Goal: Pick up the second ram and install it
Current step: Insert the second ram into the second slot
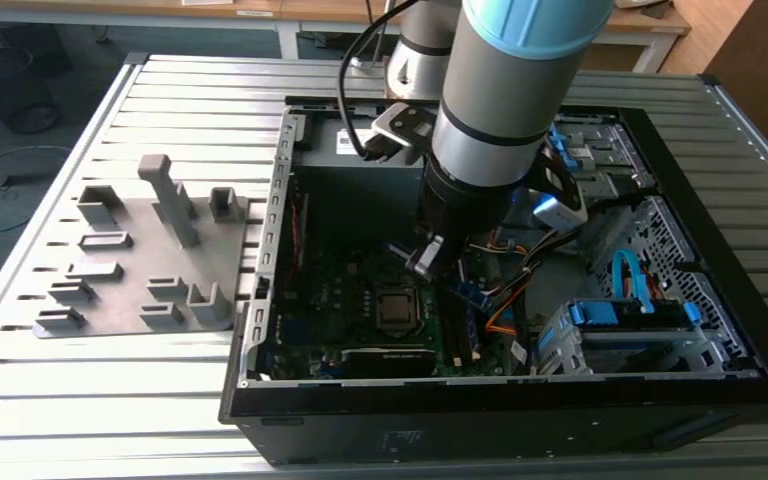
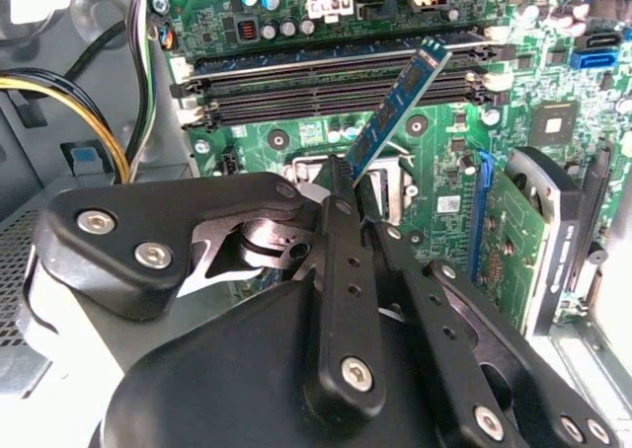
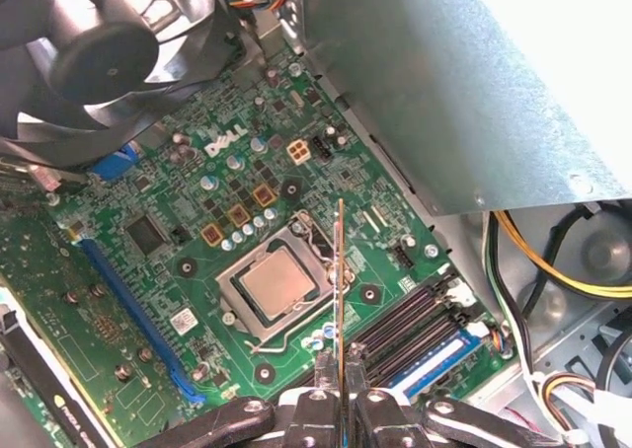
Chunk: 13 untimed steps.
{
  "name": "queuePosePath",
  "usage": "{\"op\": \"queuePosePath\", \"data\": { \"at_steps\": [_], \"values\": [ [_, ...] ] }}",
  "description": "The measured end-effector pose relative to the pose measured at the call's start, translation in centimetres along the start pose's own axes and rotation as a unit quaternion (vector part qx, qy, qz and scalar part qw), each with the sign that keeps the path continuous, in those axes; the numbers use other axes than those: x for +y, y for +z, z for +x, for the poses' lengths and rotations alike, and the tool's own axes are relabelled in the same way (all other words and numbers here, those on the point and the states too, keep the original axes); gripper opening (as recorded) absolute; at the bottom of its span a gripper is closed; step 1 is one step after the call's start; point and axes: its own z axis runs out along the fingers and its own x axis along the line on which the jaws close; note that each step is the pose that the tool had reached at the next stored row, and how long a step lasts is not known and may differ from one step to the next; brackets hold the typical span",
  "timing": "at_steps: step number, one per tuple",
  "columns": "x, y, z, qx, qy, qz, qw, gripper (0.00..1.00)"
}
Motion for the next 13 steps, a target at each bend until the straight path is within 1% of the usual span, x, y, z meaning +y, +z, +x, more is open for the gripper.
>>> {"op": "queuePosePath", "data": {
  "at_steps": [13],
  "values": [
    [0.00,0.00,0.00,-0.0011,0.025,0.0004,0.9997,0.14]
  ]
}}
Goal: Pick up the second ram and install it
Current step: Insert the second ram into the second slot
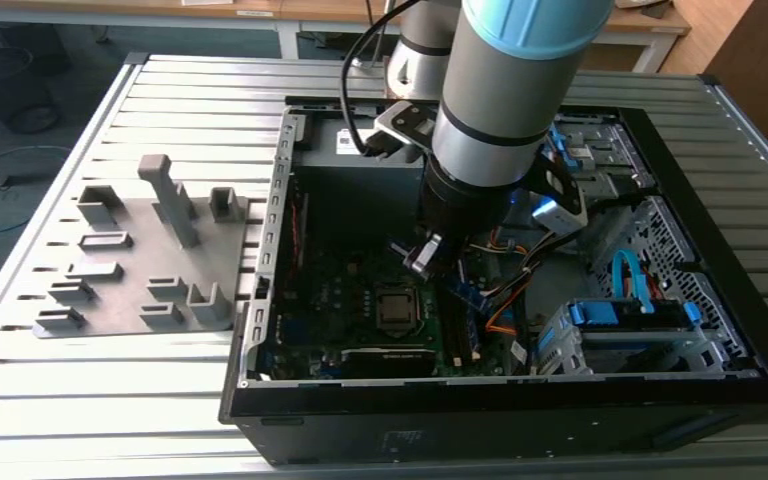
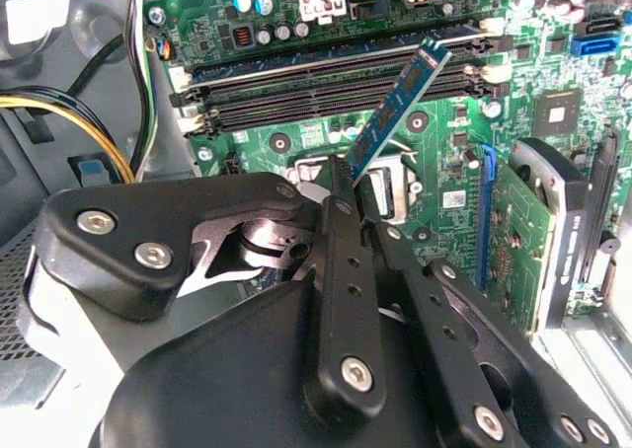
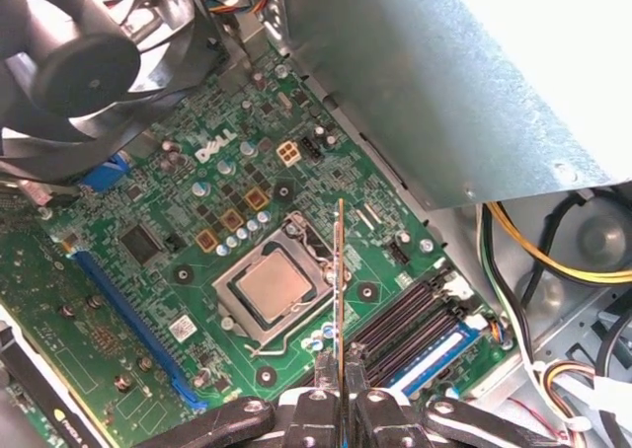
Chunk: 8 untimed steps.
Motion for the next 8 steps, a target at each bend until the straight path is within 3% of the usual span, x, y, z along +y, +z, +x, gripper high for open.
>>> {"op": "queuePosePath", "data": {
  "at_steps": [8],
  "values": [
    [0.00,0.00,0.00,-0.0007,0.016,0.0002,0.9999,0.14]
  ]
}}
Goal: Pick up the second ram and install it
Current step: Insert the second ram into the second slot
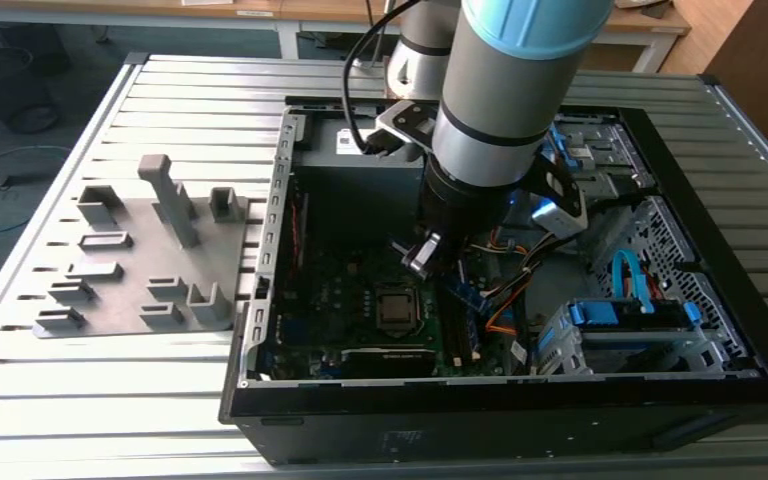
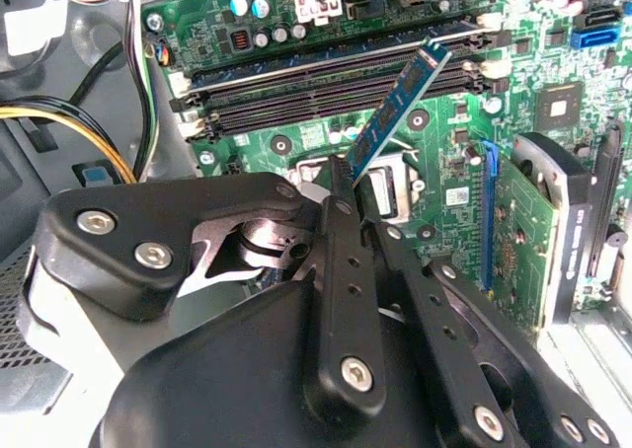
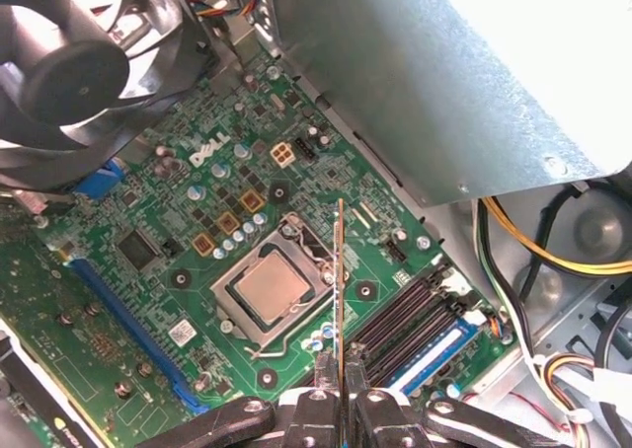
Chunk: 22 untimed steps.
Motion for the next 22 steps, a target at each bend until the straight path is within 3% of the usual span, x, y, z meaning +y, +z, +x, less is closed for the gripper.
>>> {"op": "queuePosePath", "data": {
  "at_steps": [22],
  "values": [
    [0.00,0.00,0.00,-0.0013,0.044,0.0012,0.9990,0.14]
  ]
}}
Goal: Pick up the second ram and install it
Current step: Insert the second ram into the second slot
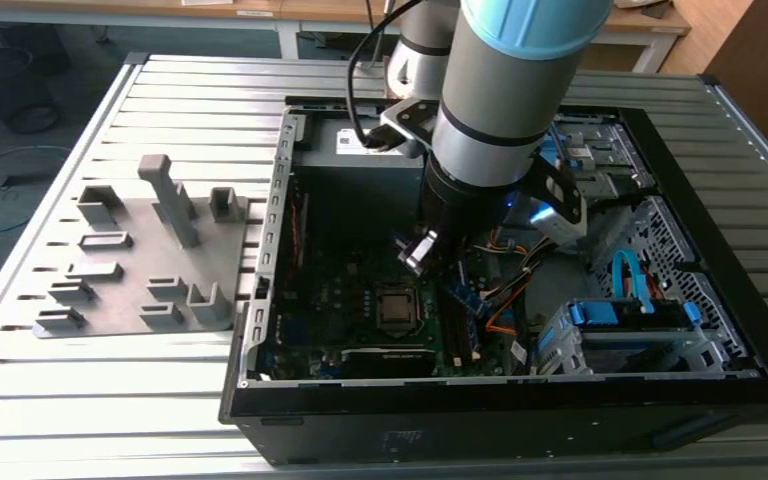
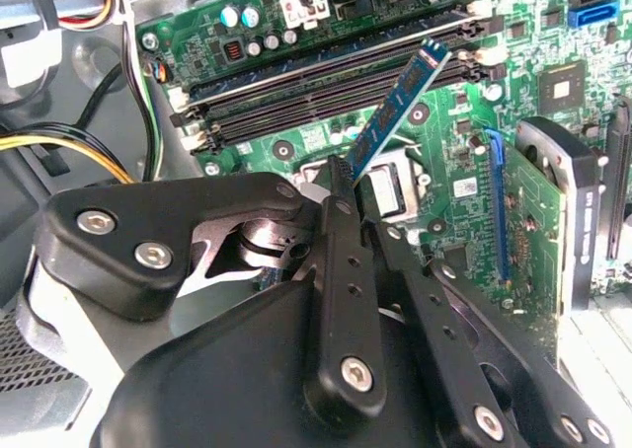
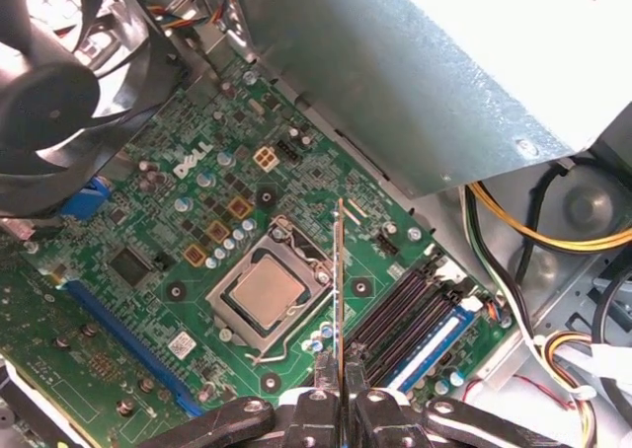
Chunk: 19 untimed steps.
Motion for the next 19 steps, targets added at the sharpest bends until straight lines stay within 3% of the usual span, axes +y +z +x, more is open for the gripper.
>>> {"op": "queuePosePath", "data": {
  "at_steps": [19],
  "values": [
    [0.00,0.00,0.00,-0.0008,0.038,0.0014,0.9993,0.14]
  ]
}}
